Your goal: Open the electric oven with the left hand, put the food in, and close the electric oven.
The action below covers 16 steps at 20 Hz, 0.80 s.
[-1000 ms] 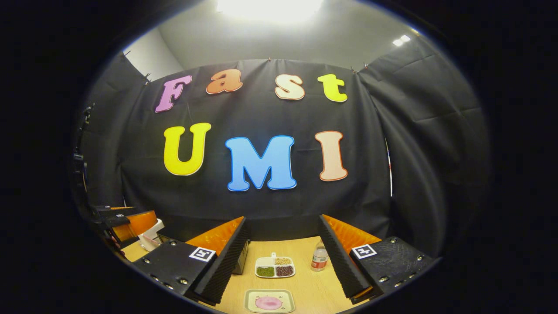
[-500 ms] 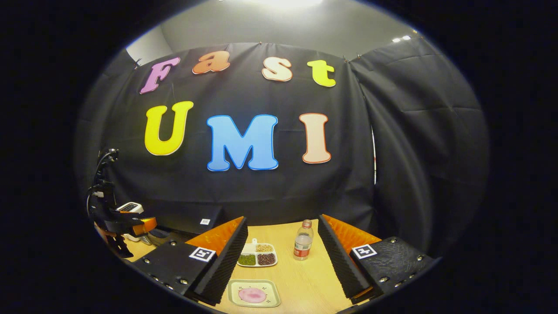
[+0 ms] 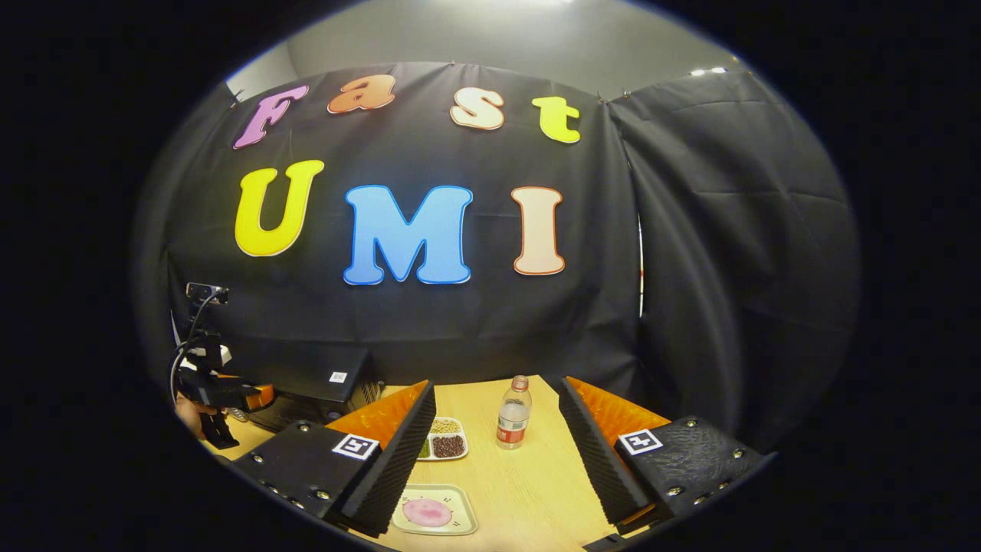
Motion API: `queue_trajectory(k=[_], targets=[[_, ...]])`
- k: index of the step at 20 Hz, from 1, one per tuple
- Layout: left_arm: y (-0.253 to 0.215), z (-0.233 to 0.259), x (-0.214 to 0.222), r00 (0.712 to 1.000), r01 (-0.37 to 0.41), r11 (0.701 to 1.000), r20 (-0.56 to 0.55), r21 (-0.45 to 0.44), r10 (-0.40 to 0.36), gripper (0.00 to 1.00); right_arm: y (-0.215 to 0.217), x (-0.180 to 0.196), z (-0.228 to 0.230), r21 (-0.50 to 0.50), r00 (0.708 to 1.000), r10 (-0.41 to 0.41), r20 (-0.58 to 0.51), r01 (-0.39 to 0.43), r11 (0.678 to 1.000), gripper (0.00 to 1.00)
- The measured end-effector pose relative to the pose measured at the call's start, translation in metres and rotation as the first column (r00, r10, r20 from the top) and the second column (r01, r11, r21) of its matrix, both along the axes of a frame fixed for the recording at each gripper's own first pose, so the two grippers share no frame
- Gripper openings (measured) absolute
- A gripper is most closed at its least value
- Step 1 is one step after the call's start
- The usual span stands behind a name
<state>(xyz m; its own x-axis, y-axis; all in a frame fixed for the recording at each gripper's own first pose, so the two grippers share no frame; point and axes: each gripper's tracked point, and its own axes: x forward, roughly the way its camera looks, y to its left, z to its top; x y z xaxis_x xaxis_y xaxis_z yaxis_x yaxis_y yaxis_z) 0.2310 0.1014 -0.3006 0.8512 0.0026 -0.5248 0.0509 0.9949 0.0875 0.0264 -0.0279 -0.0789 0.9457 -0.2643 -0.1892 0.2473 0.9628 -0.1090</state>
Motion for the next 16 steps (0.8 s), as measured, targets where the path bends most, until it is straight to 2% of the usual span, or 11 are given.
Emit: queue_trajectory(k=[1,4,7,9,16], targets=[[-0.001,-0.002,0.0,1.0,0.01,1.0,-0.009,0.015,-0.01,1.0,-0.001,0.0,0.0,0.003,1.0,-0.005,-0.001,0.005,1.0,0.98],[-0.001,-0.004,-0.001,1.0,-0.001,1.0,-0.012,-0.006,0.001,0.98,0.003,0.002,-0.005,0.025,1.0,0.0,-0.007,0.001,1.0,0.98],[0.0,-0.004,-0.013,1.0,0.006,1.0,-0.013,0.006,-0.006,1.0,0.012,0.005,-0.003,0.035,1.0,0.022,-0.007,-0.021,0.999,0.98],[-0.001,-0.005,-0.029,1.0,0.005,1.0,-0.015,0.003,-0.005,0.98,0.019,0.006,-0.003,0.033,0.999,0.045,-0.007,-0.045,0.998,0.98],[0.0,-0.033,-0.094,0.996,0.018,0.999,-0.085,0.03,-0.016,1.0,0.037,0.005,0.0,0.049,0.994,0.112,0.0,-0.112,0.992,0.98]])
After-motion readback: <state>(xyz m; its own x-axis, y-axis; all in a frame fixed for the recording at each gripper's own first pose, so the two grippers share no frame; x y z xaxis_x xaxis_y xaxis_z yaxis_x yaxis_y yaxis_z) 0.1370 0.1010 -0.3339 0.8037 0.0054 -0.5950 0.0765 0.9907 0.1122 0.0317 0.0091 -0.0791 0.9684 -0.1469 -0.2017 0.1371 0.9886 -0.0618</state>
